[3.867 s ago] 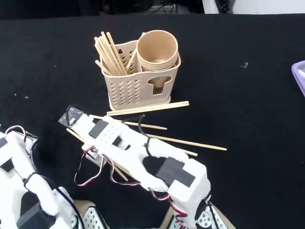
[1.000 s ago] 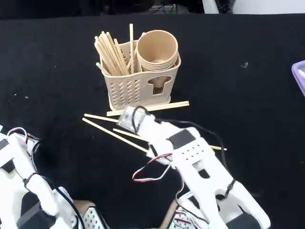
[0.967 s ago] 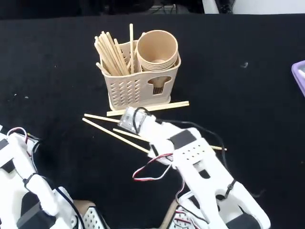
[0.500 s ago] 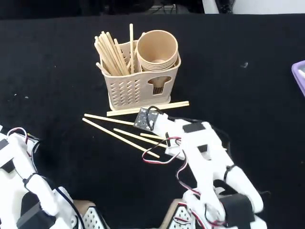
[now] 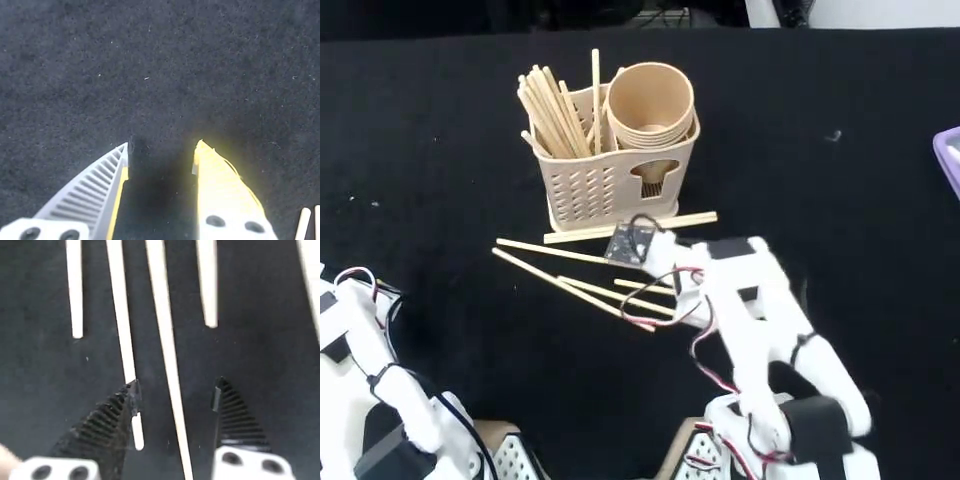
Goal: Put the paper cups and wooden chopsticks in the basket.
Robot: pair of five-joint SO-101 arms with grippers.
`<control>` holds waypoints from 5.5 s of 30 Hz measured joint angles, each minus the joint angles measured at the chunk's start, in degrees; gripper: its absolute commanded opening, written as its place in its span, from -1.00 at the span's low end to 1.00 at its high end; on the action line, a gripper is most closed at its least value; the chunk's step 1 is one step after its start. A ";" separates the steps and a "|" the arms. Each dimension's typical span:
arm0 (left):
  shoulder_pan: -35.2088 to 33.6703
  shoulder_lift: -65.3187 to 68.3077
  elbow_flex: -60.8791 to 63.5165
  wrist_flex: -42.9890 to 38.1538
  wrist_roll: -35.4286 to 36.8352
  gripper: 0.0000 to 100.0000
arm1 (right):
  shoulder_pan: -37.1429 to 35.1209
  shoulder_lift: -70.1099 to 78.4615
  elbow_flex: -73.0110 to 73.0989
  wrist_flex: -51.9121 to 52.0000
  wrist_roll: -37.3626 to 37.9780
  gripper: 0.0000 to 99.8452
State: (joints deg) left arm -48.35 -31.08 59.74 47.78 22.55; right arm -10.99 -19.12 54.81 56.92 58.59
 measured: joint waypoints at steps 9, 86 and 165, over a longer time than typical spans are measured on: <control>0.00 0.00 0.00 0.00 0.09 -0.57 | -4.92 -7.03 3.25 6.15 0.00 -0.46; 0.00 0.00 0.00 0.00 0.09 -0.57 | -19.78 -10.99 -14.86 -69.45 -55.91 -0.98; 0.00 0.00 0.00 0.00 0.00 -0.57 | 16.88 27.43 -24.88 -25.14 -72.62 -0.88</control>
State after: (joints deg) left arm -48.35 -31.08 59.74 47.78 22.55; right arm 5.89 8.31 29.93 31.78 -14.02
